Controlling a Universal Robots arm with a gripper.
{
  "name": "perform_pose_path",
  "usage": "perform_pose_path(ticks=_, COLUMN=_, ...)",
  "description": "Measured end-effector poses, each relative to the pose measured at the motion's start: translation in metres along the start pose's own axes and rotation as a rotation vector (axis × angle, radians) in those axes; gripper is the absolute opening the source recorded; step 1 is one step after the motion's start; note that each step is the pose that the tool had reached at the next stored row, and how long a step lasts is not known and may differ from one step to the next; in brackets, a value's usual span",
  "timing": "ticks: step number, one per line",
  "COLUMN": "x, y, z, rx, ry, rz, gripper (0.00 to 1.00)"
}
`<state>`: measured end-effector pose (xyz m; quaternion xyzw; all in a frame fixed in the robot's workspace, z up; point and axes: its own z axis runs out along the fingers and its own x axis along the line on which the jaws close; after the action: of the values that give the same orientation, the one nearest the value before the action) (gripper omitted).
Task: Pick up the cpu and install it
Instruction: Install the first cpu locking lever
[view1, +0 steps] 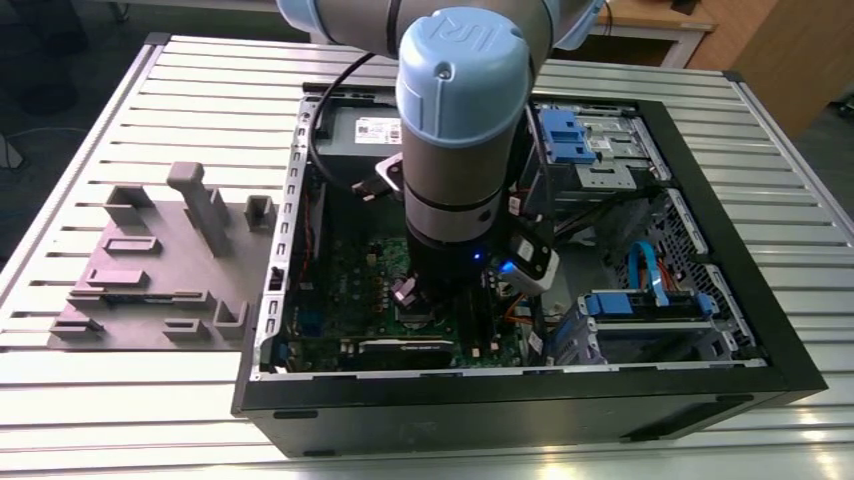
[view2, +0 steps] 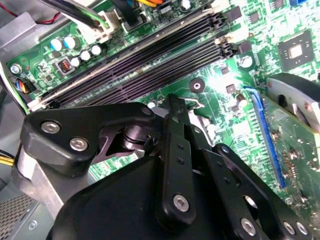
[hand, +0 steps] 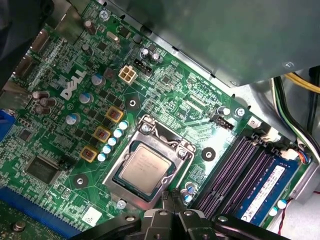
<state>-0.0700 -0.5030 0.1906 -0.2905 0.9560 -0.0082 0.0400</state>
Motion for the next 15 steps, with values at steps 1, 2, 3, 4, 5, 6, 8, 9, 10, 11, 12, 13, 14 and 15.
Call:
perform_pose_path(ticks=1, x=0.0004, y=-0.0007, z=-0.0001, rx=-0.0009, ry=-0.0005, rz=0.0, gripper=0.1)
perform_pose_path(ticks=2, x=0.0009, y=-0.0014, z=-0.0001, rx=-0.0025, ry=-0.0016, rz=0.0, gripper=0.1)
perform_pose_path(ticks=3, x=0.0013, y=-0.0021, z=-0.0001, rx=-0.004, ry=-0.0027, rz=0.0, gripper=0.1)
perform_pose_path(ticks=4, x=0.0017, y=-0.0027, z=-0.0001, rx=-0.0054, ry=-0.0036, rz=0.001, gripper=0.1)
perform_pose_path(ticks=5, x=0.002, y=-0.0033, z=-0.0001, rx=-0.0066, ry=-0.0043, rz=0.001, gripper=0.1)
perform_pose_path(ticks=6, x=0.0023, y=-0.0036, z=0.0, rx=-0.0074, ry=-0.0048, rz=0.001, gripper=0.1)
perform_pose_path(ticks=8, x=0.0021, y=-0.0037, z=0.0, rx=-0.0088, ry=-0.0055, rz=0.001, gripper=0.1)
perform_pose_path(ticks=9, x=0.0019, y=-0.0039, z=0.0, rx=-0.0098, ry=-0.0062, rz=0.001, gripper=0.1)
perform_pose_path(ticks=10, x=0.0017, y=-0.004, z=0.0001, rx=-0.0108, ry=-0.007, rz=0.001, gripper=0.1)
perform_pose_path(ticks=11, x=0.0017, y=-0.004, z=0.0001, rx=-0.0117, ry=-0.0077, rz=0.001, gripper=0.1)
perform_pose_path(ticks=12, x=0.0016, y=-0.0041, z=0.0001, rx=-0.0119, ry=-0.0079, rz=0.001, gripper=0.1)
perform_pose_path(ticks=13, x=0.0016, y=-0.0041, z=0.0001, rx=-0.012, ry=-0.0079, rz=0.001, gripper=0.1)
perform_pose_path(ticks=14, x=0.0015, y=-0.0041, z=0.0002, rx=-0.012, ry=-0.0079, rz=0.001, gripper=0.1)
perform_pose_path(ticks=15, x=0.0015, y=-0.0041, z=0.0002, rx=-0.0121, ry=-0.008, rz=0.001, gripper=0.1)
